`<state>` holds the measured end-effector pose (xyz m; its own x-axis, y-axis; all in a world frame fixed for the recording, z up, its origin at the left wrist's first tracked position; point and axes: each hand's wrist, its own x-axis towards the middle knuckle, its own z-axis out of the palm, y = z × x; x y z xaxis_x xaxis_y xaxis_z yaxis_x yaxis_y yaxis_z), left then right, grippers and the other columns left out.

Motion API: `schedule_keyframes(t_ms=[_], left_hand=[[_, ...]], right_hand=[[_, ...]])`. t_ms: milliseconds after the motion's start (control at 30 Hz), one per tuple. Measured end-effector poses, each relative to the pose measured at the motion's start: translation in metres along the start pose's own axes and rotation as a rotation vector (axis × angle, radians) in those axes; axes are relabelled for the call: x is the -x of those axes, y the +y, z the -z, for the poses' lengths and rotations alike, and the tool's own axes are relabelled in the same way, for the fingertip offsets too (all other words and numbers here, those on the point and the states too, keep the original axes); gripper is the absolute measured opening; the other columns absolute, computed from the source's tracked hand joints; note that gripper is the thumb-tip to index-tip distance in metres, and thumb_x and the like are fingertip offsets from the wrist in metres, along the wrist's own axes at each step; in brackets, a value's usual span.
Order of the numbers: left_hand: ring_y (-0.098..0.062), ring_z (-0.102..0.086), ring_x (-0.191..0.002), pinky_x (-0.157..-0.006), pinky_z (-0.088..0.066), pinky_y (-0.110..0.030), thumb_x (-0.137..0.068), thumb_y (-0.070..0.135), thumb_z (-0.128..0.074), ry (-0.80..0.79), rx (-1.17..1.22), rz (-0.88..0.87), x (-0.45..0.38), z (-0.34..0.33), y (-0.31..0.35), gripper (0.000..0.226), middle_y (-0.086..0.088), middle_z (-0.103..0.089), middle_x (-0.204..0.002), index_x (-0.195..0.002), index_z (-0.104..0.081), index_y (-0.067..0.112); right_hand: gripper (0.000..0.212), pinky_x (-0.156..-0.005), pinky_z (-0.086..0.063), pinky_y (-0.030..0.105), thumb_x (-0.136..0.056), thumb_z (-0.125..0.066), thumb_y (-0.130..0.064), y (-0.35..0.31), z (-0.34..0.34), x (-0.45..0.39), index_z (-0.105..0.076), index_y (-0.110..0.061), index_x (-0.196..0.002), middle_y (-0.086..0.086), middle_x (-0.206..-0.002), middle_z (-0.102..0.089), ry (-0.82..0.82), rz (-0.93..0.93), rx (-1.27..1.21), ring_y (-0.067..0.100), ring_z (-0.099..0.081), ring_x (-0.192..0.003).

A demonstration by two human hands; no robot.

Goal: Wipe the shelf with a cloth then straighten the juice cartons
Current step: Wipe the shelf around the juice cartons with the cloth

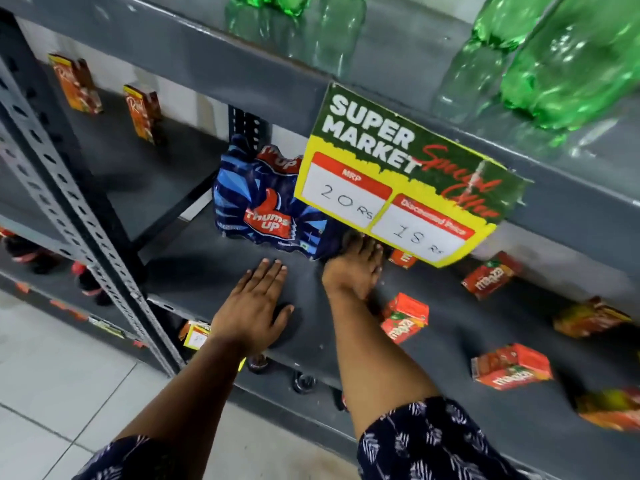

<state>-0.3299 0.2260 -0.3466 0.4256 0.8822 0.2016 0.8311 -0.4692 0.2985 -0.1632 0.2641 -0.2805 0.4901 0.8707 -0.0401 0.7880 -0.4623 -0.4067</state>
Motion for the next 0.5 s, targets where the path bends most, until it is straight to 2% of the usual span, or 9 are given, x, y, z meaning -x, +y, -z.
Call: schedule_keyframes(t_ms=[100,233,300,433,500], left_hand=[[-0.014,0.001,-0.143,-0.117,-0.003,-0.035,-0.089,0.052,-0.021,0.002,-0.005,-0.009,0.0,-0.001,-0.001,0.074,-0.007,-0.016,-0.157,-0.149,-0.018,0.008],[-0.018,-0.006,-0.144,-0.117,-0.006,-0.038,-0.09,0.053,-0.018,-0.003,-0.018,-0.006,0.001,-0.003,0.0,0.075,-0.009,-0.02,-0.156,-0.148,-0.022,0.006],[-0.019,-0.008,-0.144,-0.117,-0.005,-0.038,-0.09,0.054,-0.016,-0.004,-0.034,-0.006,0.001,-0.002,0.001,0.075,-0.01,-0.022,-0.155,-0.147,-0.024,0.005],[-0.025,-0.021,-0.142,-0.115,0.0,-0.037,-0.094,0.056,-0.012,-0.012,-0.1,0.022,0.009,0.001,0.009,0.077,-0.016,-0.037,-0.148,-0.141,-0.035,-0.001],[-0.027,-0.022,-0.141,-0.115,0.0,-0.038,-0.095,0.057,-0.01,-0.011,-0.111,0.06,0.016,0.002,0.016,0.078,-0.016,-0.038,-0.147,-0.14,-0.037,-0.001]], right_hand=[[0.065,-0.115,-0.01,0.047,-0.09,-0.039,-0.014,0.019,-0.032,0.009,-0.011,-0.014,-0.149,0.014,-0.158,-0.005,0.094,-0.035,-0.007,0.033,0.001,-0.144],[0.065,-0.117,-0.007,0.041,-0.088,-0.031,-0.02,0.024,-0.04,0.059,-0.009,-0.013,-0.15,0.014,-0.158,-0.006,0.075,0.06,-0.017,0.031,0.0,-0.144],[0.068,-0.118,-0.007,0.039,-0.085,-0.034,-0.021,0.028,-0.041,0.083,-0.011,-0.014,-0.149,0.013,-0.158,-0.009,0.062,0.115,-0.054,0.03,-0.002,-0.144],[0.071,-0.119,-0.008,0.034,-0.084,-0.042,-0.011,0.053,-0.035,0.12,-0.014,-0.016,-0.149,0.008,-0.158,-0.01,-0.004,0.228,-0.061,0.025,-0.002,-0.145],[0.069,-0.119,-0.008,0.033,-0.083,-0.044,-0.007,0.067,-0.026,0.137,-0.022,-0.017,-0.148,0.007,-0.157,-0.016,-0.017,0.298,-0.093,0.024,-0.006,-0.145]])
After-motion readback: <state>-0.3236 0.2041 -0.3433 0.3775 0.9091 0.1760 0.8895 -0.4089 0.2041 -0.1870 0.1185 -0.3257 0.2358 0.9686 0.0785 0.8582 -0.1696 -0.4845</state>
